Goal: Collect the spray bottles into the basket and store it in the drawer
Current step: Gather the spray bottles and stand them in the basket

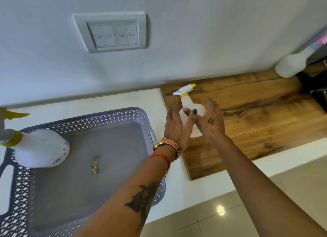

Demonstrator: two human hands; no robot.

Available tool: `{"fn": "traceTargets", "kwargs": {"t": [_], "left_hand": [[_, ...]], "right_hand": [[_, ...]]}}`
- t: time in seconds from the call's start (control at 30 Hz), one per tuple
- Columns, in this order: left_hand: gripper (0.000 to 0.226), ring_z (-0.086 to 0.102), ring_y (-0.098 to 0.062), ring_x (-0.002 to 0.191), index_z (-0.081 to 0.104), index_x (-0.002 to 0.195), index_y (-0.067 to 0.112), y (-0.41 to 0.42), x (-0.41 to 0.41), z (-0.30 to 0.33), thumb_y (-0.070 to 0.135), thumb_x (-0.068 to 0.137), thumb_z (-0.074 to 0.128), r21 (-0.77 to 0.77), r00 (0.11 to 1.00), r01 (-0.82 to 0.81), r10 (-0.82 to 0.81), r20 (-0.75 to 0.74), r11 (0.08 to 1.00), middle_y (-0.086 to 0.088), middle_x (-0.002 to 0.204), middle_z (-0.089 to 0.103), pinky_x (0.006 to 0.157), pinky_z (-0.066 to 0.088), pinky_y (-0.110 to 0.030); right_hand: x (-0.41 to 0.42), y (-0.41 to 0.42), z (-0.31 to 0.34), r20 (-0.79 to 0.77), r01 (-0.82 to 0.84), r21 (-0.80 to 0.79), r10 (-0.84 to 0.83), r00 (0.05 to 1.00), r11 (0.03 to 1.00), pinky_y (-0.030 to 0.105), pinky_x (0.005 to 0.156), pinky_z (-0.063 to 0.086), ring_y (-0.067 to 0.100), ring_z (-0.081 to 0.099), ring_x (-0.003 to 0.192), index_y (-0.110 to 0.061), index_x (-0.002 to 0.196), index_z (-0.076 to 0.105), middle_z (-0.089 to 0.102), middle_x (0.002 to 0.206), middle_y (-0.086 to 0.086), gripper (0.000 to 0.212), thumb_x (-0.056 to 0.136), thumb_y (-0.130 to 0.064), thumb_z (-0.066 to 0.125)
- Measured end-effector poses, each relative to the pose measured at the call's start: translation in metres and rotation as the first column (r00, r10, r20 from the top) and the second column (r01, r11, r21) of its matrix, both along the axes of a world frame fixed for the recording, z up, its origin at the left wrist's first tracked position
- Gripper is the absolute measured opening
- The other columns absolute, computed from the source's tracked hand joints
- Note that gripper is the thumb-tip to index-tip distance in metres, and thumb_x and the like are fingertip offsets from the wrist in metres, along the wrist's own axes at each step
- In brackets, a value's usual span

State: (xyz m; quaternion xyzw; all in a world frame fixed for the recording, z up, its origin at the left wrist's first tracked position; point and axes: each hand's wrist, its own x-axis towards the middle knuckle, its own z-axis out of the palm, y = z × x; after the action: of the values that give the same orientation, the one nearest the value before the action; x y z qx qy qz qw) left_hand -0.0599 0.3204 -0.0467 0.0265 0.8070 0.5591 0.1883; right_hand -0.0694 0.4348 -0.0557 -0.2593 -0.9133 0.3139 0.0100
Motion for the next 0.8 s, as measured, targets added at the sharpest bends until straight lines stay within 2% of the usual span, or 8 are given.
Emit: {"fn": "traceTargets", "kwargs": {"t": [0.13, 0.2, 0.37, 0.43, 0.53, 0.6, 0.67, 0.8], "left_hand": [[0.086, 0.038, -0.031, 0.132, 0.017, 0.145, 0.028, 0.006, 0.001, -0.01, 0.073, 0.072, 0.015, 0.059, 0.981, -0.018, 0.006, 0.194, 0.998, -0.009, 0.151, 0.031, 0.107, 0.034, -0.052], [0.077, 0.048, -0.033, 0.122, 0.021, 0.142, 0.029, 0.005, 0.002, -0.014, 0.072, 0.078, 0.013, 0.078, 0.976, -0.024, 0.006, 0.219, 0.997, -0.012, 0.142, 0.044, 0.103, 0.039, -0.05], [0.055, 0.051, -0.029, 0.117, 0.026, 0.14, 0.03, -0.001, 0.008, -0.007, 0.056, 0.093, 0.017, 0.128, 0.982, -0.065, 0.04, 0.186, 0.99, -0.01, 0.137, 0.048, 0.093, 0.04, -0.034], [0.051, 0.048, -0.026, 0.122, 0.029, 0.139, 0.03, -0.007, 0.008, 0.005, 0.054, 0.094, 0.025, 0.218, 0.984, -0.101, 0.064, 0.168, 0.971, -0.008, 0.14, 0.045, 0.101, 0.04, -0.038], [0.041, 0.052, -0.019, 0.118, 0.038, 0.13, 0.03, -0.027, 0.007, 0.029, 0.045, 0.093, 0.04, 0.409, 0.985, -0.13, 0.068, 0.161, 0.903, 0.0, 0.13, 0.051, 0.101, 0.043, -0.048], [0.036, 0.062, -0.006, 0.099, 0.039, 0.125, 0.033, -0.047, 0.007, 0.042, 0.035, 0.091, 0.049, 0.543, 0.983, -0.13, 0.036, 0.181, 0.83, 0.008, 0.115, 0.055, 0.088, 0.054, -0.039], [0.047, 0.065, 0.002, 0.086, 0.039, 0.123, 0.037, -0.069, 0.012, 0.052, 0.029, 0.081, 0.058, 0.633, 0.986, -0.109, 0.004, 0.164, 0.766, 0.013, 0.11, 0.055, 0.071, 0.057, -0.026], [0.072, 0.057, -0.011, 0.111, 0.034, 0.128, 0.04, -0.115, 0.029, 0.067, 0.026, 0.066, 0.068, 0.632, 0.999, -0.007, 0.032, -0.028, 0.775, 0.005, 0.126, 0.05, 0.078, 0.056, -0.031]], "right_hand": [[-0.003, 0.0, -0.007, 0.097, 0.001, -0.045, 0.004, 0.995, 0.999, 0.043, 0.09, 0.044, 0.032, 0.045, 0.122, -0.027, 0.144, 0.021, 0.04, 0.142, 0.01, 0.098, 0.066, -0.073, 0.058], [-0.003, -0.002, -0.008, 0.129, 0.01, -0.075, 0.0, 0.992, 0.997, 0.041, 0.087, 0.048, 0.03, 0.051, 0.114, -0.026, 0.142, 0.026, 0.049, 0.132, 0.01, 0.091, 0.068, -0.068, 0.061], [0.006, -0.01, 0.003, -0.004, 0.026, -0.169, -0.027, 1.0, 0.985, 0.033, 0.077, 0.048, 0.019, 0.049, 0.099, -0.023, 0.132, 0.04, 0.054, 0.121, 0.005, 0.073, 0.071, -0.054, 0.068], [0.013, -0.014, 0.013, -0.092, 0.036, -0.263, -0.062, 0.994, 0.964, 0.027, 0.071, 0.048, 0.017, 0.051, 0.098, -0.027, 0.13, 0.041, 0.054, 0.115, 0.001, 0.07, 0.07, -0.051, 0.069], [0.026, -0.026, 0.042, -0.226, -0.036, -0.497, -0.089, 0.97, 0.867, 0.018, 0.063, 0.048, 0.013, 0.058, 0.098, -0.032, 0.125, 0.044, 0.057, 0.11, -0.006, 0.07, 0.065, -0.052, 0.072], [0.034, -0.041, 0.062, -0.304, -0.15, -0.643, -0.071, 0.95, 0.751, 0.019, 0.063, 0.054, 0.011, 0.063, 0.096, -0.033, 0.121, 0.048, 0.061, 0.108, -0.009, 0.065, 0.065, -0.048, 0.075], [0.038, -0.057, 0.077, -0.375, -0.267, -0.713, -0.031, 0.927, 0.648, 0.022, 0.065, 0.055, 0.009, 0.065, 0.093, -0.036, 0.114, 0.051, 0.064, 0.101, -0.014, 0.055, 0.064, -0.035, 0.074], [0.04, -0.092, 0.094, -0.47, -0.439, -0.744, 0.073, 0.88, 0.503, 0.029, 0.068, 0.058, 0.012, 0.065, 0.093, -0.032, 0.111, 0.048, 0.062, 0.101, -0.011, 0.06, 0.053, -0.034, 0.065]]}}
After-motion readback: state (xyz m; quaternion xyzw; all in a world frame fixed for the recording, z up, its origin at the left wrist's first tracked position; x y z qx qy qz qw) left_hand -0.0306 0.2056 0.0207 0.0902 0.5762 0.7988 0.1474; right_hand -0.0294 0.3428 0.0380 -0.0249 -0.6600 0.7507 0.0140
